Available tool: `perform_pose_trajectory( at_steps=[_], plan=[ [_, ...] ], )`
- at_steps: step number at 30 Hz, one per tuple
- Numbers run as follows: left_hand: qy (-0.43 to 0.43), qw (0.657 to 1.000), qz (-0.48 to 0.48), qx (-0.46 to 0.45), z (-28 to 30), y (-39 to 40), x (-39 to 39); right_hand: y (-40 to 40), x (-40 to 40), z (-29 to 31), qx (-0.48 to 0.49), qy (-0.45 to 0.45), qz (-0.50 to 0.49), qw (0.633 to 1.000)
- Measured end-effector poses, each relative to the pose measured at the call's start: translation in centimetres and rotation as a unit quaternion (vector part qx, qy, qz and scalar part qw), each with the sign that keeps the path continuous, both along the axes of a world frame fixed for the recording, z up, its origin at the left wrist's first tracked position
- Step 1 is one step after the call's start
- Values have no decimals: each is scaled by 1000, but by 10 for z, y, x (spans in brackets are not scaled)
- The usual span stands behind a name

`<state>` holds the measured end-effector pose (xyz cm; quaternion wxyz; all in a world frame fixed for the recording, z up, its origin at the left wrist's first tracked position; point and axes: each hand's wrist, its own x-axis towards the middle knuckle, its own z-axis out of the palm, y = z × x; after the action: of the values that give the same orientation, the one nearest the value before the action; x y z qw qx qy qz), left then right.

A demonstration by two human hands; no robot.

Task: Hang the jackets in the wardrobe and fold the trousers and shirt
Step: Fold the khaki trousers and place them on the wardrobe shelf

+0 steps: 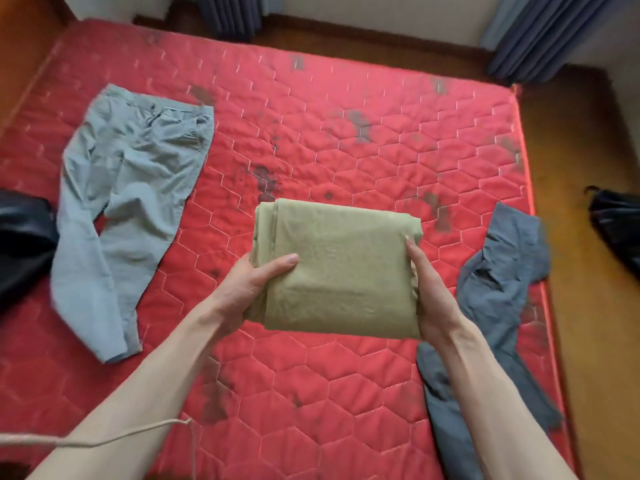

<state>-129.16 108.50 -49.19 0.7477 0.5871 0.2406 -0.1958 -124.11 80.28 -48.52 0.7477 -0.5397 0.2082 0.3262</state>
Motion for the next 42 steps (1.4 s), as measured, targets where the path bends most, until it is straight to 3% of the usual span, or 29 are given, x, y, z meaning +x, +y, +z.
perform_pose_trajectory(
  at_steps=[3, 9, 18, 25, 30, 37, 42],
  plan=[
    [-22, 999, 49, -3, 61, 7, -42, -3, -29, 55, 18, -36, 42, 998],
    [-69, 987, 146, 15, 153, 11, -130, 28, -82, 142, -34, -158, 154, 975],
    [-114, 958, 251, 73, 214, 63, -261, 110, -146, 225, -23, -222, 259, 940],
    [-131, 926, 348, 71, 233, 130, -367, 216, -212, 247, 2, -224, 331, 917],
    [-125, 881, 452, 64, 236, 179, -445, 310, -265, 260, 19, -233, 391, 891],
    [-124, 819, 557, 67, 242, 239, -560, 434, -351, 266, 40, -215, 500, 838],
    [-120, 794, 587, 101, 252, 269, -625, 498, -406, 265, 47, -182, 561, 806]
  ],
)
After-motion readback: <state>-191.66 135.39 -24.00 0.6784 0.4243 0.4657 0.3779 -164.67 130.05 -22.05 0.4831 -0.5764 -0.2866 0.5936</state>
